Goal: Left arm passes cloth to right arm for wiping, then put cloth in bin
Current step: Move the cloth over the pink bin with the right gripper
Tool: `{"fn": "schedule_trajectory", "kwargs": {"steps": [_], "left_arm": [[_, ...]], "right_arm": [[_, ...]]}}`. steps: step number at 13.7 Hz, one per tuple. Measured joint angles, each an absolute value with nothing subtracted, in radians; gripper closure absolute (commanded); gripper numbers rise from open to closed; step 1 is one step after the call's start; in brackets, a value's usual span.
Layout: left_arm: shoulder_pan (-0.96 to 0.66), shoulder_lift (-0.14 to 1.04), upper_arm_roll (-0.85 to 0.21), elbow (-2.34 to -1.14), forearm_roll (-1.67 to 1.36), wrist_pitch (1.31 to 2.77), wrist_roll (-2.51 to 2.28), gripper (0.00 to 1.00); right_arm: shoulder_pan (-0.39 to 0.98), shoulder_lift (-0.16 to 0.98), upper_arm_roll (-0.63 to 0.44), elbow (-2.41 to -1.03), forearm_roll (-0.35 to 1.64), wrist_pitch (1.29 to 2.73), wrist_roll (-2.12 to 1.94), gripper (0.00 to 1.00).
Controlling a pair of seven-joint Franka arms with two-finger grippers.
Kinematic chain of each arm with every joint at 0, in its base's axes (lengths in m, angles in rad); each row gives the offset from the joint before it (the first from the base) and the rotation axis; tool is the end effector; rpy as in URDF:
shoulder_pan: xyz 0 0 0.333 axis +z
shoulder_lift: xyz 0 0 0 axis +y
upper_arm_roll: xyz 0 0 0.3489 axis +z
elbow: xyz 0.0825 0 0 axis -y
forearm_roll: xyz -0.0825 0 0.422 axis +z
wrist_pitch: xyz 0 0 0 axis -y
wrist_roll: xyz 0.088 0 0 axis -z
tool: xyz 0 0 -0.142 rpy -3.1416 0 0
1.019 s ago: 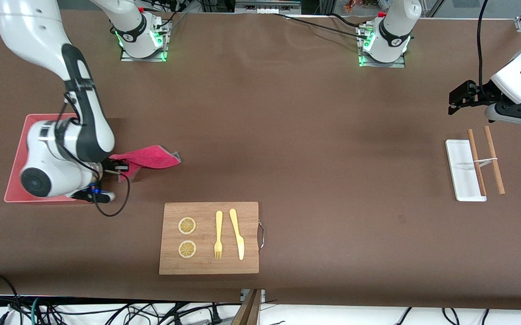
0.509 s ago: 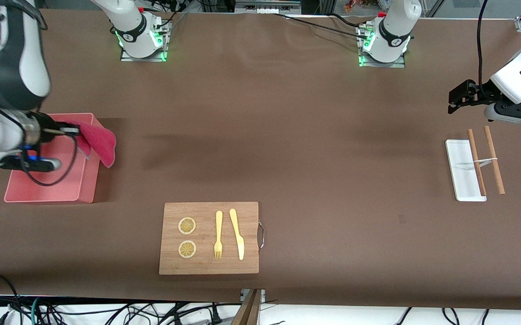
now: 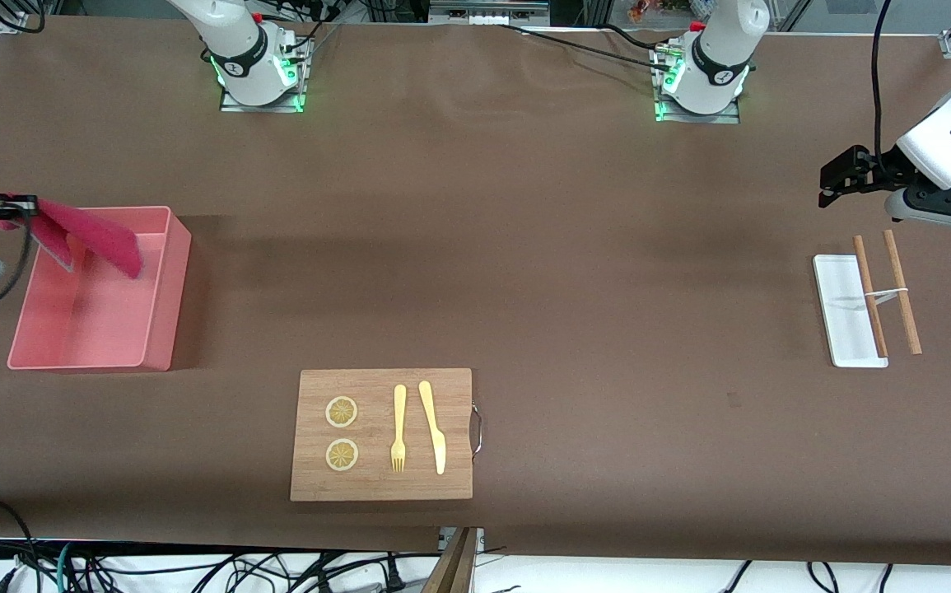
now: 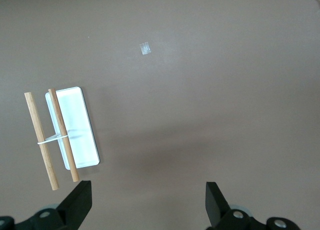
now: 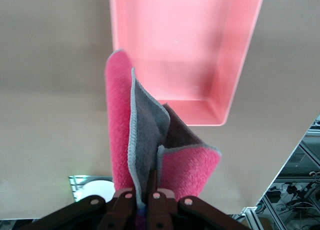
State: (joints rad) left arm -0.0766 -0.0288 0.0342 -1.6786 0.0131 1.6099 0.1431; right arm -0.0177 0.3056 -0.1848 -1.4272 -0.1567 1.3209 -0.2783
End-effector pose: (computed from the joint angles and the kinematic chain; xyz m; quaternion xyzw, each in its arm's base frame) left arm 0.5814 -0.0226 0.5877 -0.9954 0.0930 0.0202 0.0050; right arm 0.6217 -0.1385 0.4951 0.9733 0.0318 -0.2203 0.0551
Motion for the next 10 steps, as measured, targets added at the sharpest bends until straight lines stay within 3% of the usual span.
{"fn": "schedule_trajectory", "kwargs": {"steps": [3,10], "left_arm": [[-0.076,-0.029,0.034,-1.679,0.013,1.61,0.143,0.0],[-0.077,-0.029,0.034,-1.679,0.013,1.61,0.143,0.0]], "right_arm": [[-0.048,0.313,-0.233,-1.529,-0.157,1.45,-0.336,1.0],[-0.053,0.345,-0.237,-1.807,-0.155,1.841,-0.335,1.0]]}}
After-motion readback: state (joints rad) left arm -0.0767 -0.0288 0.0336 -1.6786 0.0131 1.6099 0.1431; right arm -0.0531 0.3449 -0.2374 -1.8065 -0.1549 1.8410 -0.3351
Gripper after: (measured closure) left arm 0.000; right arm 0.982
